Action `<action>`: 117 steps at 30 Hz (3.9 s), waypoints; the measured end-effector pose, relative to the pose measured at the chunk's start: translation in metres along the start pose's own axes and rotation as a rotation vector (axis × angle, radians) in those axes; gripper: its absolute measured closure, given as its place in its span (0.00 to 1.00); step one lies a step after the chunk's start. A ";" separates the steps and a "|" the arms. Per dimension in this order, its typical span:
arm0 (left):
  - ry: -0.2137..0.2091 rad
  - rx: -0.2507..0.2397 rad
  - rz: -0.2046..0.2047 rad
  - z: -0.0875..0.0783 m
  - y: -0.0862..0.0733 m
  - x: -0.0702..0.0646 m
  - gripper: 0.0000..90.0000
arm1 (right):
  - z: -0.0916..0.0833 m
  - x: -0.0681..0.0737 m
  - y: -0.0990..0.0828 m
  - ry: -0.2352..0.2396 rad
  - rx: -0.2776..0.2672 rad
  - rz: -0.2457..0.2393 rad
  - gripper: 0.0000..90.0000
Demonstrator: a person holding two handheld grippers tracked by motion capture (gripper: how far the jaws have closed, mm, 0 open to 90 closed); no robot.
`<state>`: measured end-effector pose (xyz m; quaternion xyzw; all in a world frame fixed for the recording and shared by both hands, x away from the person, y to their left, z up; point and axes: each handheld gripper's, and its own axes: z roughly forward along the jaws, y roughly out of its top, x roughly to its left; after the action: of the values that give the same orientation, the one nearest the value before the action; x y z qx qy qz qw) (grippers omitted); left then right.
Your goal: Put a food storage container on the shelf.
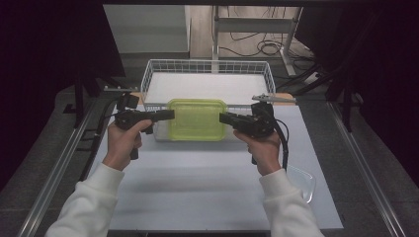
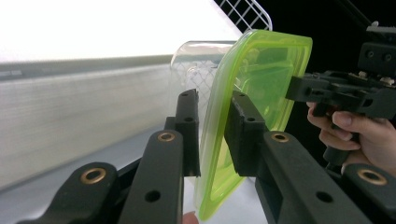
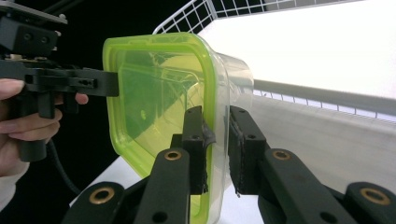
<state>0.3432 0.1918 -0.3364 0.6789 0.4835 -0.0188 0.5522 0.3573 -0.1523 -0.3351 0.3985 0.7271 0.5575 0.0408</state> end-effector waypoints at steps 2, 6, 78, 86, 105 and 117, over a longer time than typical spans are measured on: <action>-0.002 0.005 -0.011 0.001 0.007 0.003 0.85 | 0.002 -0.002 0.004 0.005 0.004 0.012 0.86; -0.007 0.014 -0.019 0.005 0.019 0.009 0.85 | 0.007 -0.005 0.012 0.002 0.002 0.028 0.86; -0.009 -0.020 -0.245 0.089 0.092 0.079 0.76 | 0.071 -0.103 0.062 -0.020 -0.121 0.447 0.76; -0.022 -0.038 -0.223 0.089 0.091 0.076 0.61 | 0.073 -0.102 0.062 -0.028 -0.122 0.437 0.67; 0.038 -0.100 -0.032 0.041 0.079 0.044 0.44 | 0.040 -0.078 0.064 -0.087 -0.134 0.298 0.45; -0.025 -0.107 0.049 0.005 0.015 0.027 0.48 | -0.007 -0.063 0.022 -0.070 -0.115 0.200 0.37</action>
<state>0.3708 0.2062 -0.3422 0.6596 0.4603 0.0123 0.5941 0.4082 -0.1956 -0.3381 0.4854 0.6487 0.5853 0.0331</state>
